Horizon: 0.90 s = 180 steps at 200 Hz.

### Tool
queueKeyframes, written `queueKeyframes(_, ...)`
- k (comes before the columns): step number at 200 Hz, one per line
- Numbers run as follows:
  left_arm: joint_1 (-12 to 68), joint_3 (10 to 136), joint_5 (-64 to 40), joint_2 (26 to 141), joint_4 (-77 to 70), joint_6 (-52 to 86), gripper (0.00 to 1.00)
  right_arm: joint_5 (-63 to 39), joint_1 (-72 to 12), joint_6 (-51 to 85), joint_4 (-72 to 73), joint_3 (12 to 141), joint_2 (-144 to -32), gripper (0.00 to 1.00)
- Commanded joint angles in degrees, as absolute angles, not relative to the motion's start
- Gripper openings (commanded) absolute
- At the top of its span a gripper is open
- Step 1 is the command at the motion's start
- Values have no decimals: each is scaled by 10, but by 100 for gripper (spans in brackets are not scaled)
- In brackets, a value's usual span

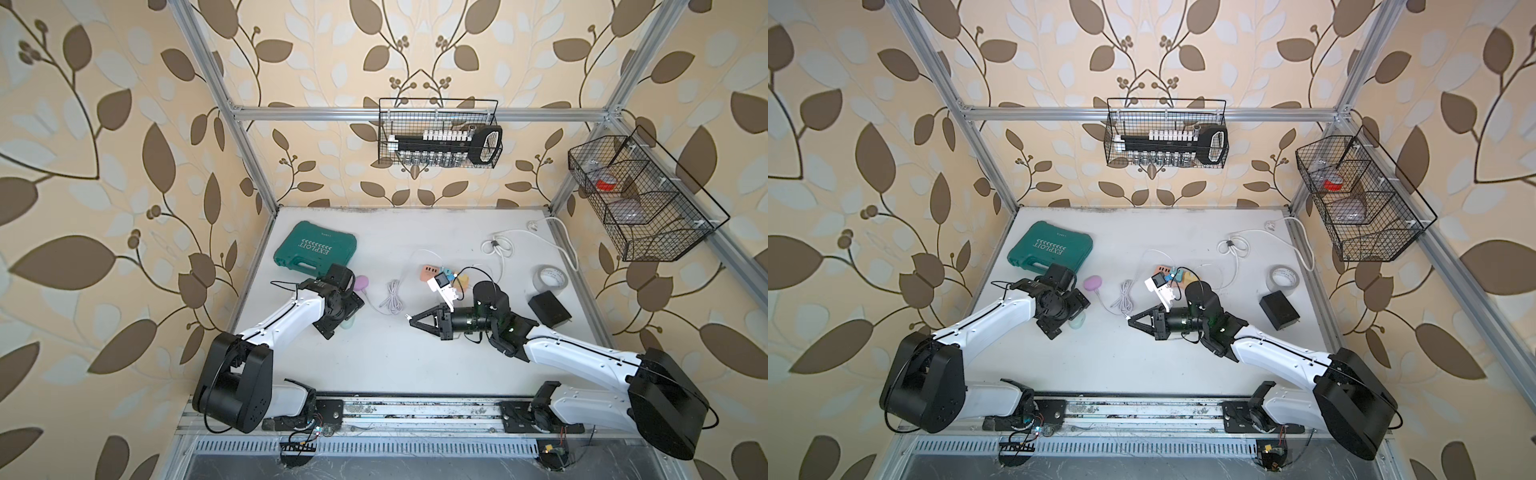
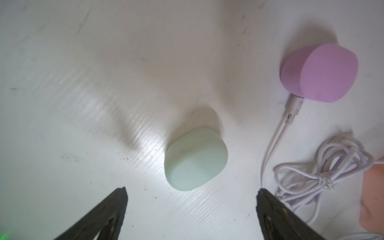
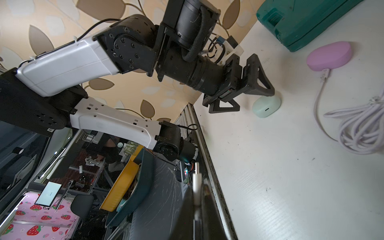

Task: Charge the bluetooth headset
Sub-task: Pick up the bluetooth headset from the center of the board.

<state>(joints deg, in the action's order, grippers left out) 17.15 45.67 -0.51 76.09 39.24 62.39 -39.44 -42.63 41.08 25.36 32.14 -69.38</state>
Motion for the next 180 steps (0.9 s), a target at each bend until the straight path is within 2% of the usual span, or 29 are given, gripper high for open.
queueKeyframes(1,165,479,-16,760,434,697,99,-398,-425,416,272,308,-684,8)
queueKeyframes(30,165,517,-26,811,483,750,99,-395,-425,417,271,302,-673,8)
queueKeyframes(68,167,517,-19,841,460,788,99,-390,-425,417,270,294,-659,8)
queueKeyframes(180,164,550,10,923,444,796,99,-390,-425,416,270,287,-647,8)
